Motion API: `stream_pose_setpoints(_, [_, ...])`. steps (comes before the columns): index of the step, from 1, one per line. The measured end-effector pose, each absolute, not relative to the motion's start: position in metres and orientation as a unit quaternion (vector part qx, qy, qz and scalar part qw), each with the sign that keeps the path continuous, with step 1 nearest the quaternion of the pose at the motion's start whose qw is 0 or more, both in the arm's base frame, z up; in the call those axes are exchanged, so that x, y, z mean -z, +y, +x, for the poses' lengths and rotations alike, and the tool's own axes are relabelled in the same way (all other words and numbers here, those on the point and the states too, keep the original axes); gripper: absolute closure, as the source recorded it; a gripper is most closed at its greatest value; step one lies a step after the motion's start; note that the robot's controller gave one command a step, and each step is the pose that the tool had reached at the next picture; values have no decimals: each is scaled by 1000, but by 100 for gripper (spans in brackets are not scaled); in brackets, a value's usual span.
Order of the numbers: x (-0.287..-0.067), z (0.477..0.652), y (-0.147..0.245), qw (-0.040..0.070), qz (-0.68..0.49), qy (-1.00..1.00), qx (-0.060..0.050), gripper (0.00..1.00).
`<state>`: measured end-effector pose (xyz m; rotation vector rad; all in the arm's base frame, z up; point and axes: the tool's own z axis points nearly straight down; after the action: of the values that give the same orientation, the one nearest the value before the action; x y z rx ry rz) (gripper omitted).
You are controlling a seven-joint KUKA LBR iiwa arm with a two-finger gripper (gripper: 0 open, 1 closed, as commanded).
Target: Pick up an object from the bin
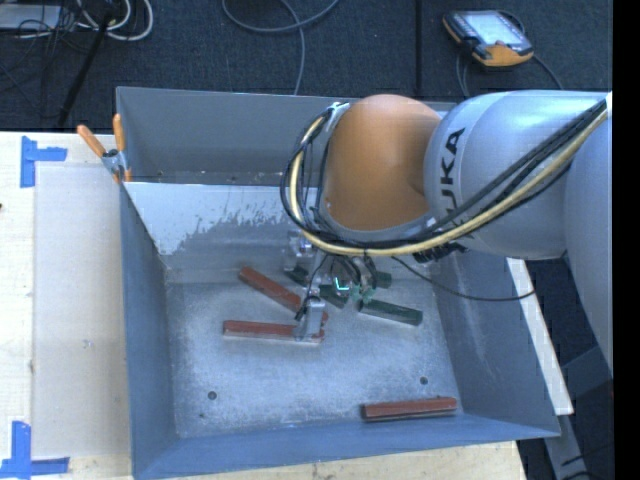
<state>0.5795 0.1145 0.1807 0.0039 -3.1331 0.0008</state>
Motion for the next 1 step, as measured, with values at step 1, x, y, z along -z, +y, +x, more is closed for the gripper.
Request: stream_pose_setpoints(1, [-185, 581, 114, 0, 0, -1000, 0, 0])
